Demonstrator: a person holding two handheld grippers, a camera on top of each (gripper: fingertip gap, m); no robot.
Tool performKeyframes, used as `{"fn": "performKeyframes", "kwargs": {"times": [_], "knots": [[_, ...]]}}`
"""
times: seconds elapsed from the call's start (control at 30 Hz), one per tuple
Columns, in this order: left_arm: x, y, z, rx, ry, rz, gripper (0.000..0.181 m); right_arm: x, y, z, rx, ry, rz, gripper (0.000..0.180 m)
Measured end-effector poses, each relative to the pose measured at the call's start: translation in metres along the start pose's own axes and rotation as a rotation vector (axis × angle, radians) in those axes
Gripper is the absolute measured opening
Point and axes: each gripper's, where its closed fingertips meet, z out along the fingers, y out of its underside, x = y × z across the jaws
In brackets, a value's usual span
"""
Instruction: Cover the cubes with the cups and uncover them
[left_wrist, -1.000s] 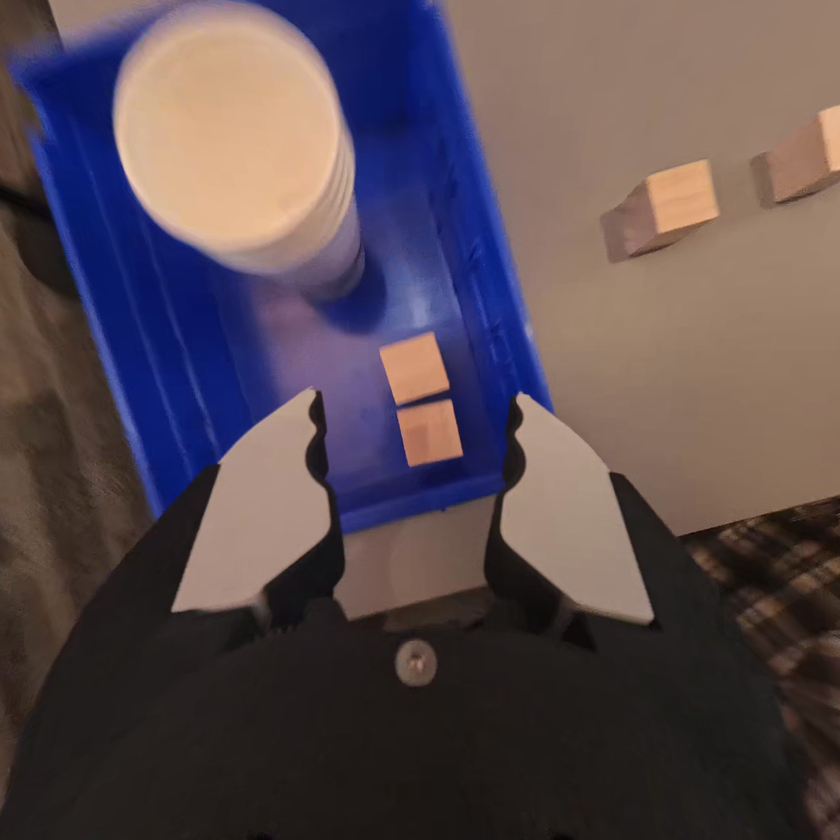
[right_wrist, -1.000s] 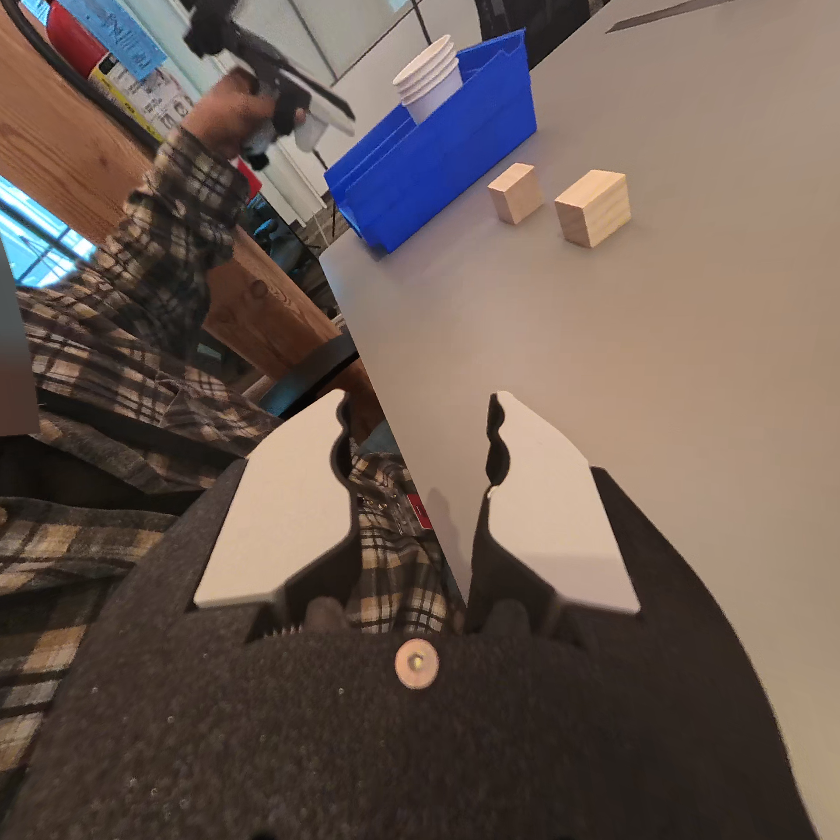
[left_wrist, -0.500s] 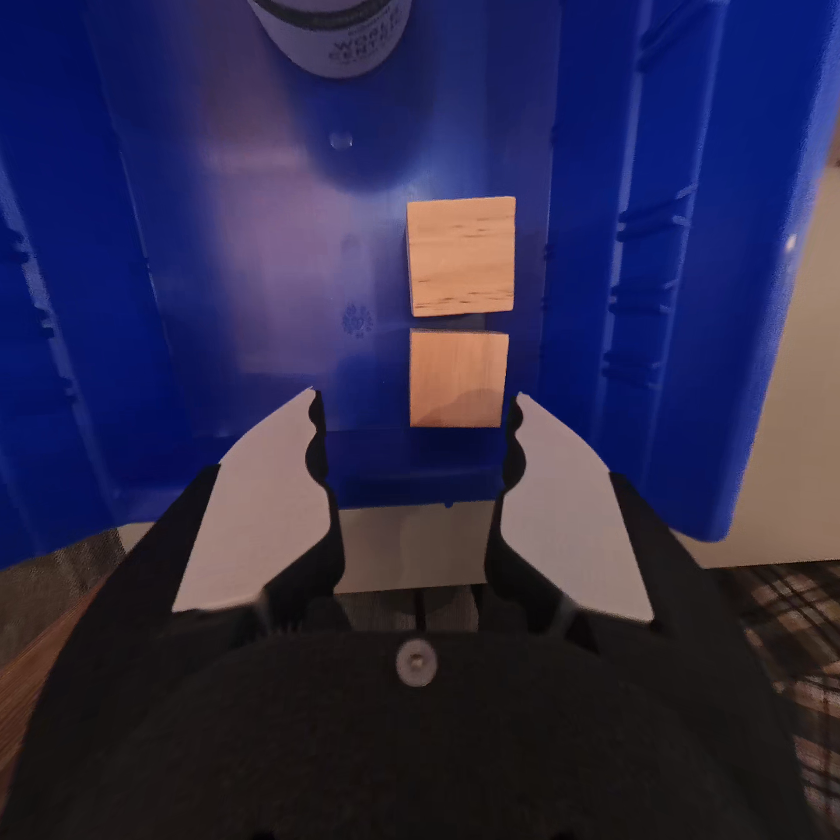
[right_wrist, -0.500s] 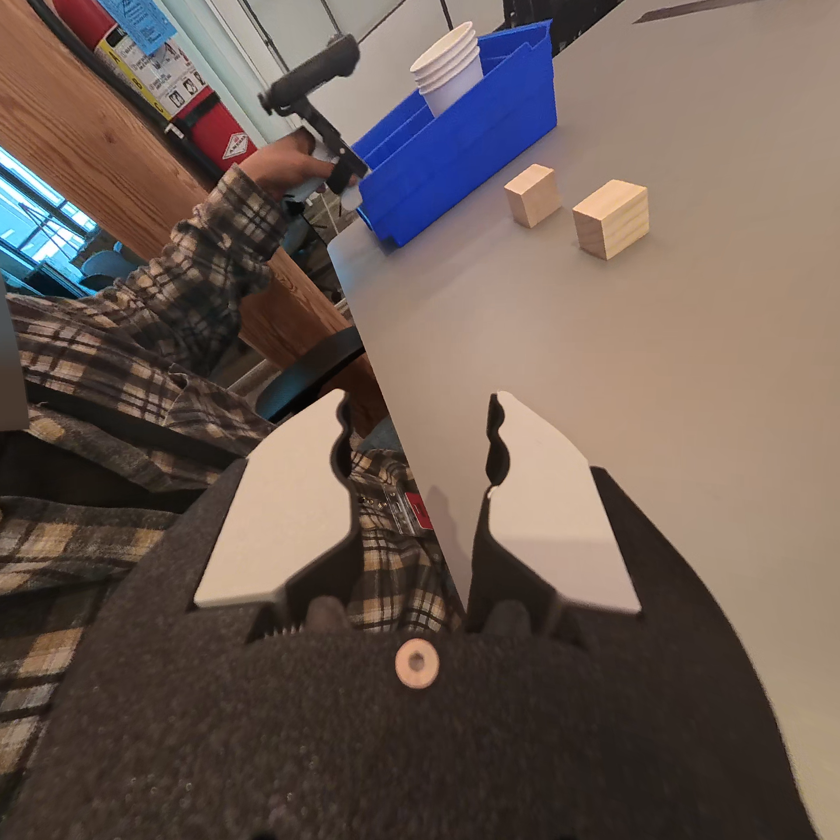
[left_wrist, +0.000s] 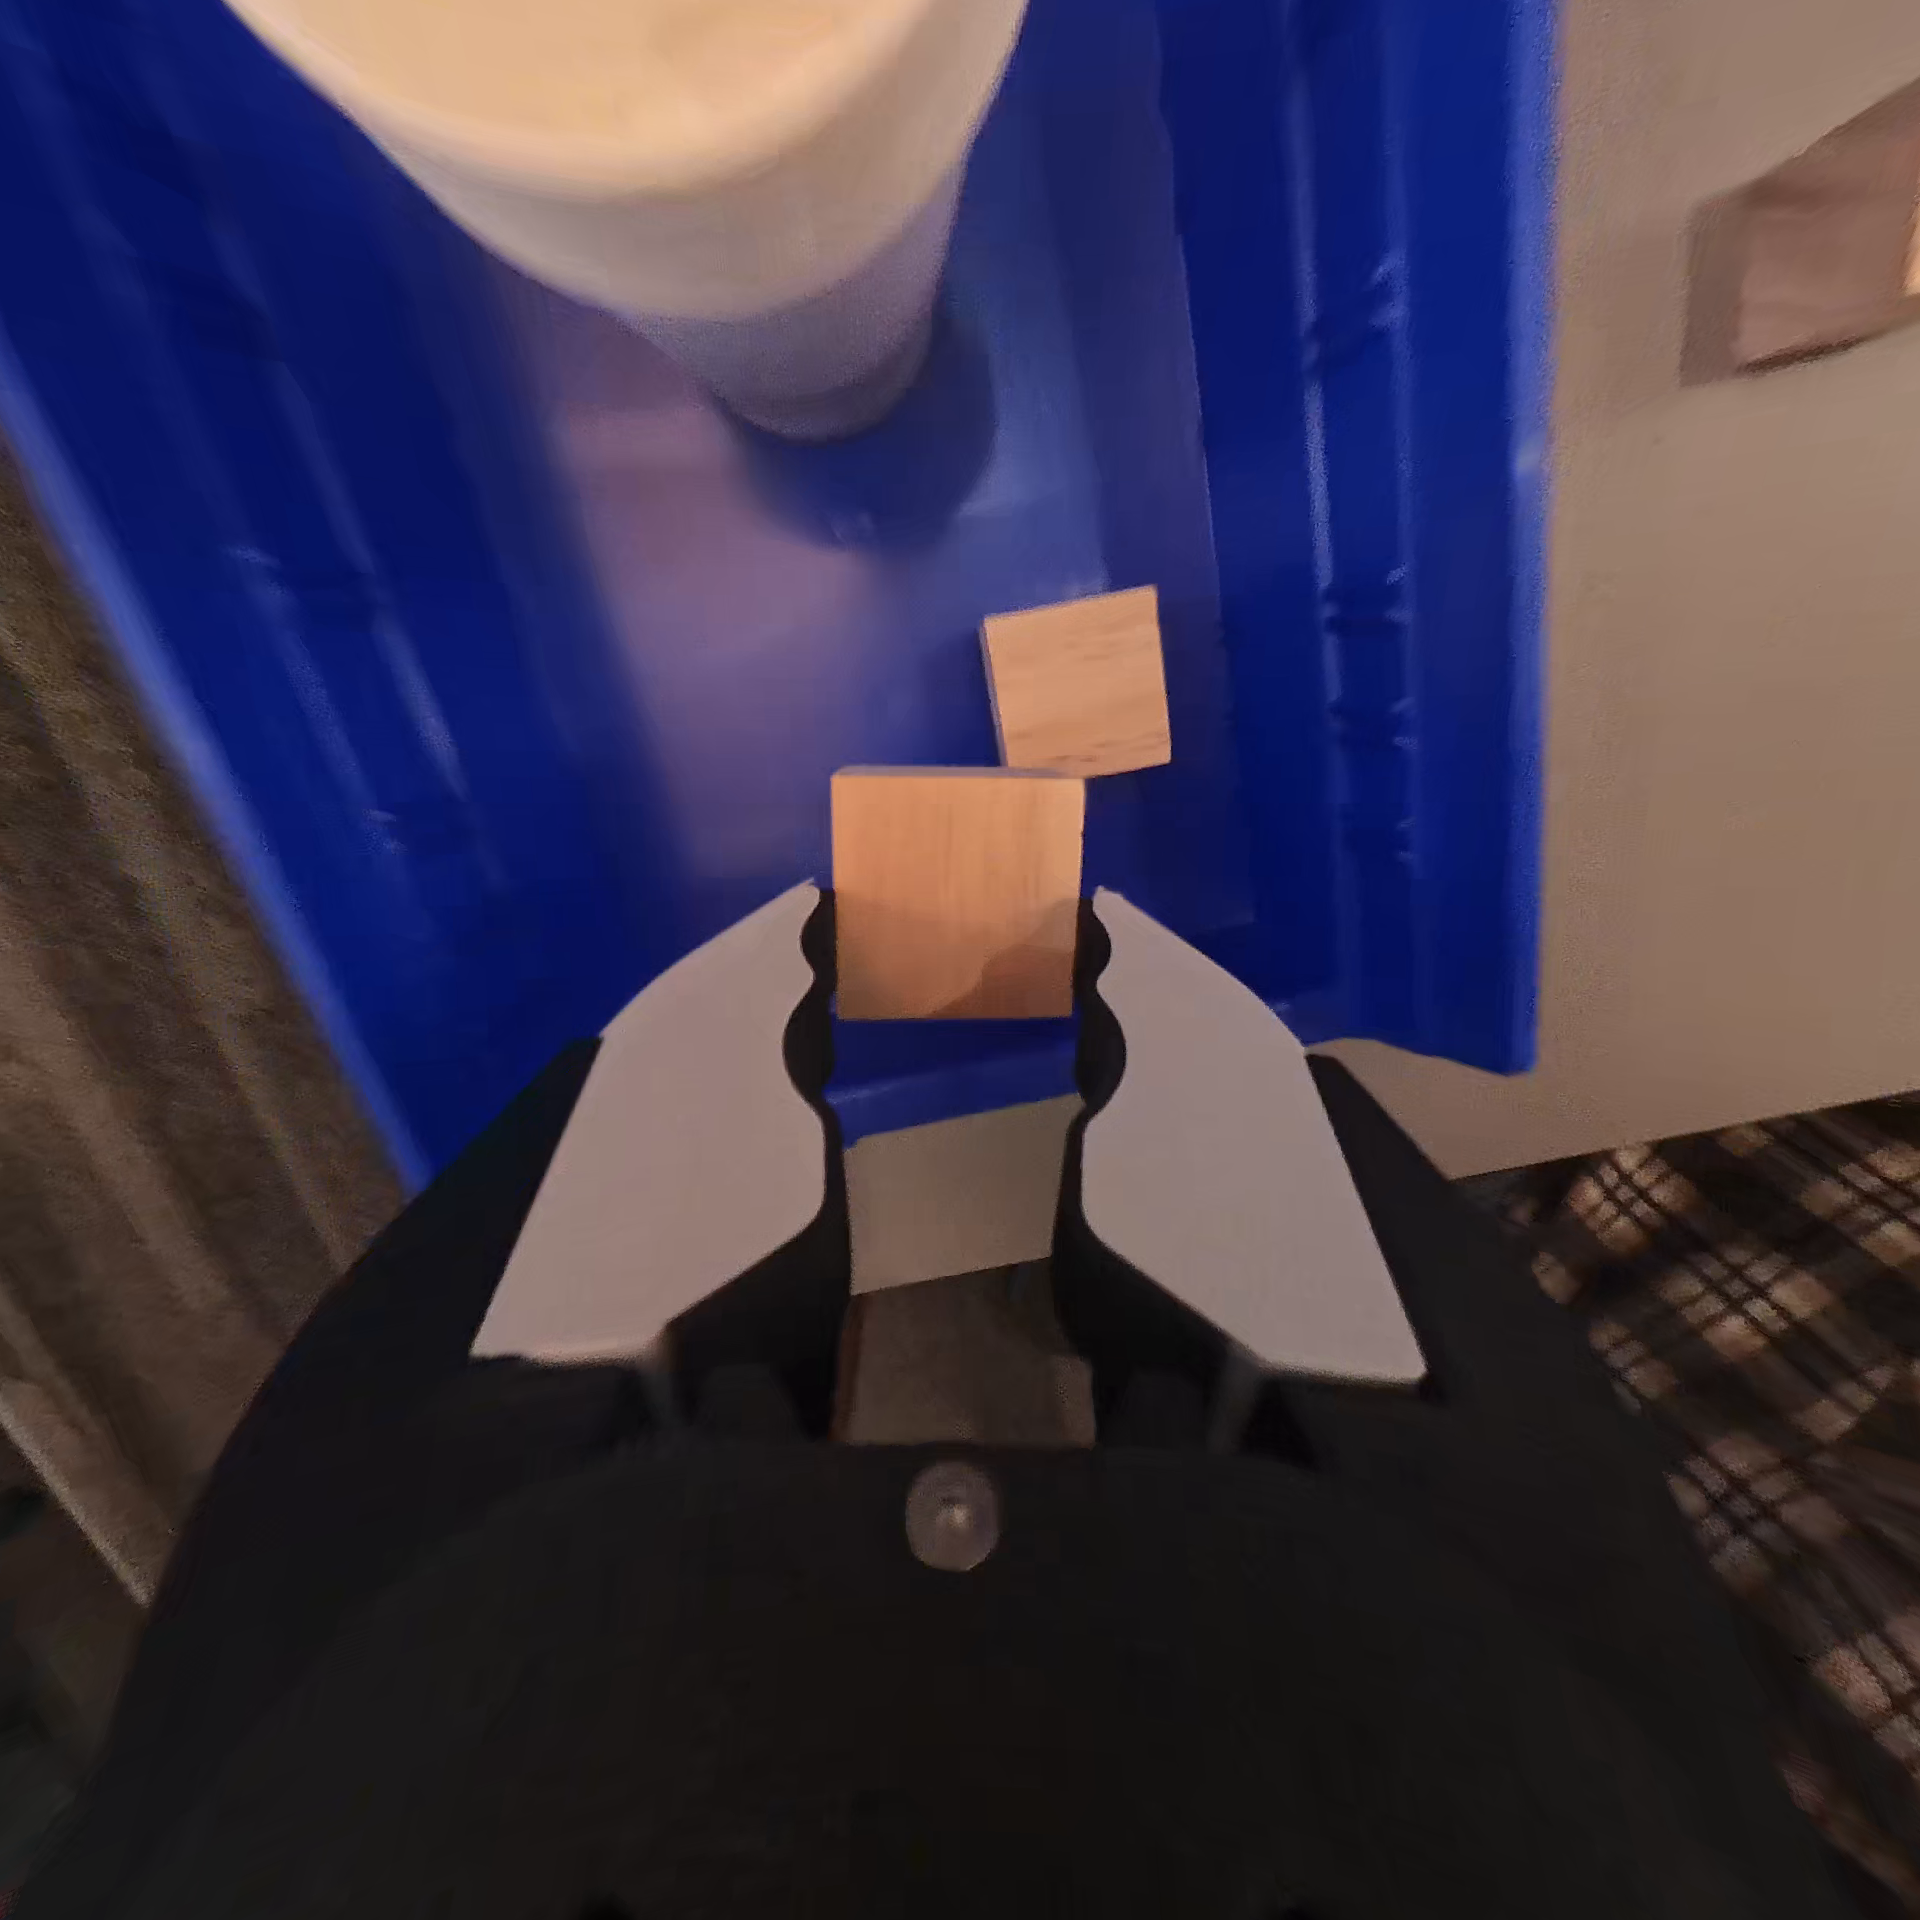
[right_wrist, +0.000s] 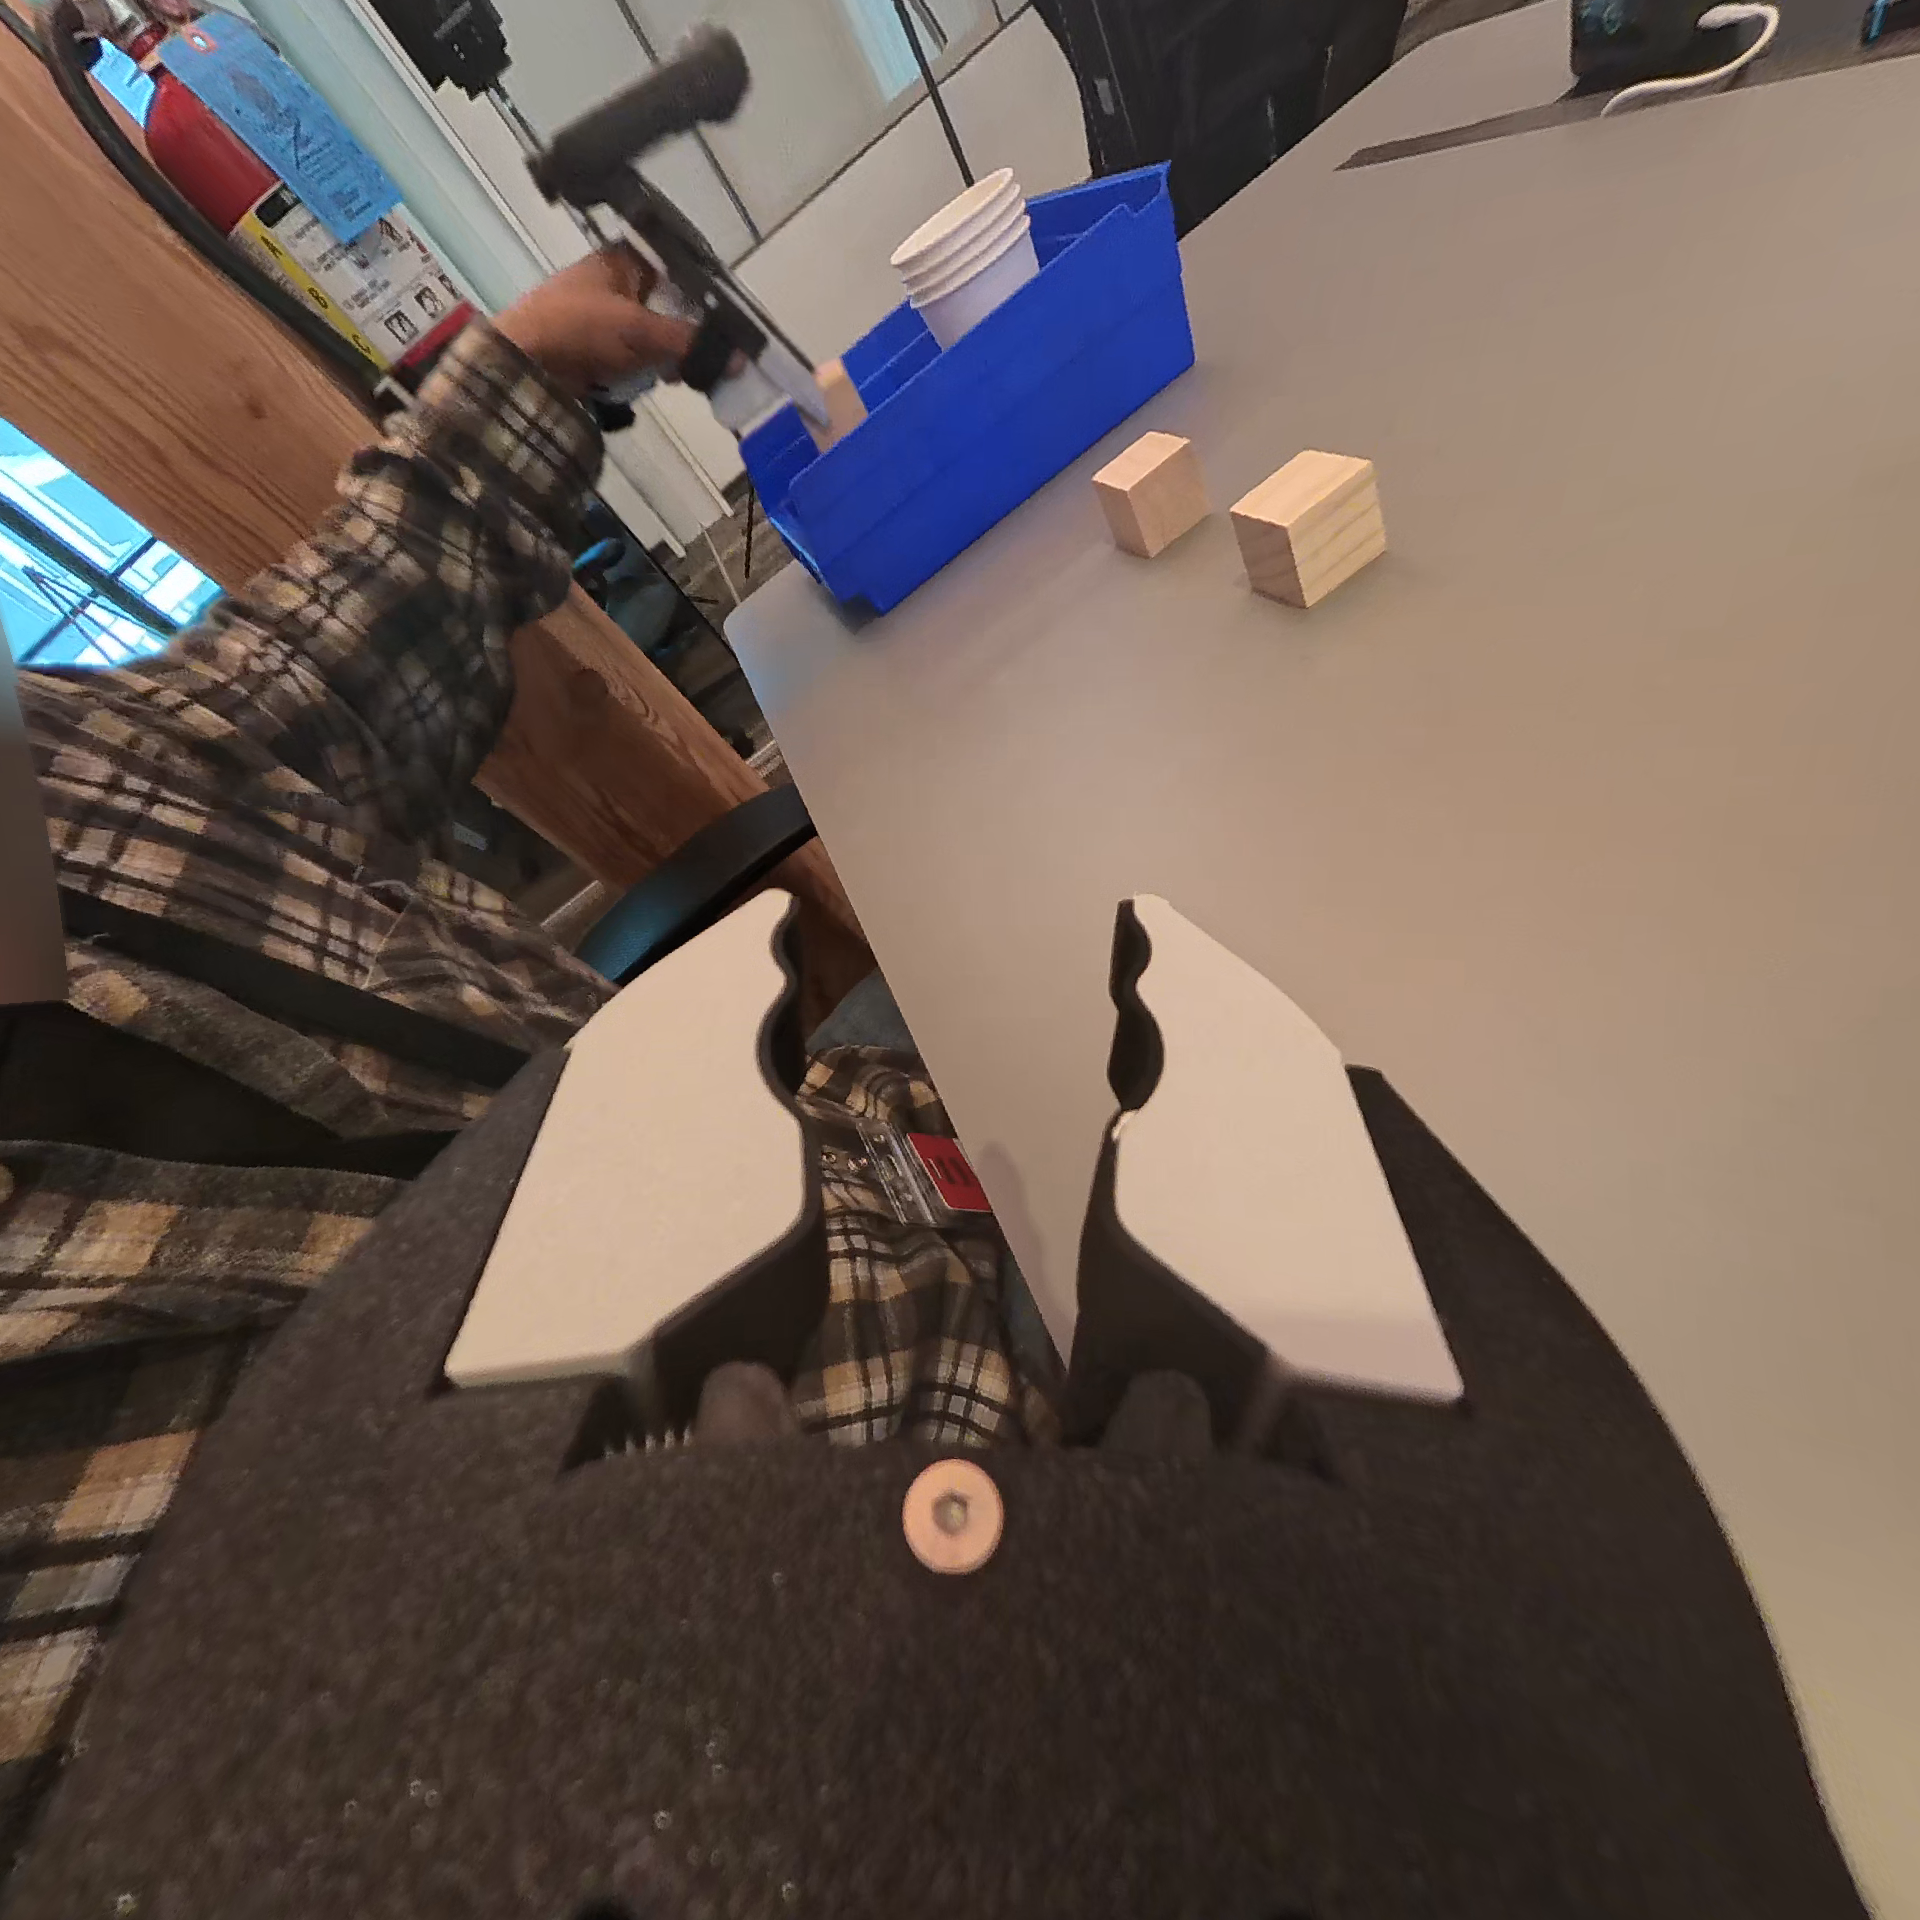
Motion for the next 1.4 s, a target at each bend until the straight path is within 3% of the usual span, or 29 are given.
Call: {"fn": "performKeyframes", "kwargs": {"times": [0.13, 0.3, 0.47, 0.67, 0.87, 1.4], "knots": [[0.028, -0.048, -0.05, 0.12, -0.032, 0.219, 0.043, 0.003, 0.005, -0.002, 0.019, -0.002, 0.019, 0.056], [0.153, -0.125, -0.071, 0.23, 0.032, 0.666, 0.043, 0.002, 0.011, -0.01, 0.016, 0.017, 0.03, 0.056], [0.287, -0.169, -0.03, 0.178, 0.138, 1.018, 0.043, 0.002, 0.014, -0.029, 0.041, 0.076, 0.04, 0.056], [0.389, -0.169, 0.048, 0.074, 0.294, 1.267, 0.043, 0.006, 0.022, -0.045, 0.048, 0.121, 0.071, 0.055], [0.415, -0.159, 0.095, 0.014, 0.33, 1.347, 0.043, 0.01, 0.022, -0.051, 0.05, 0.135, 0.078, 0.056], [0.419, -0.16, 0.128, 0.021, 0.407, 1.308, 0.043, 0.015, 0.021, -0.051, 0.04, 0.146, 0.091, 0.055]]}}
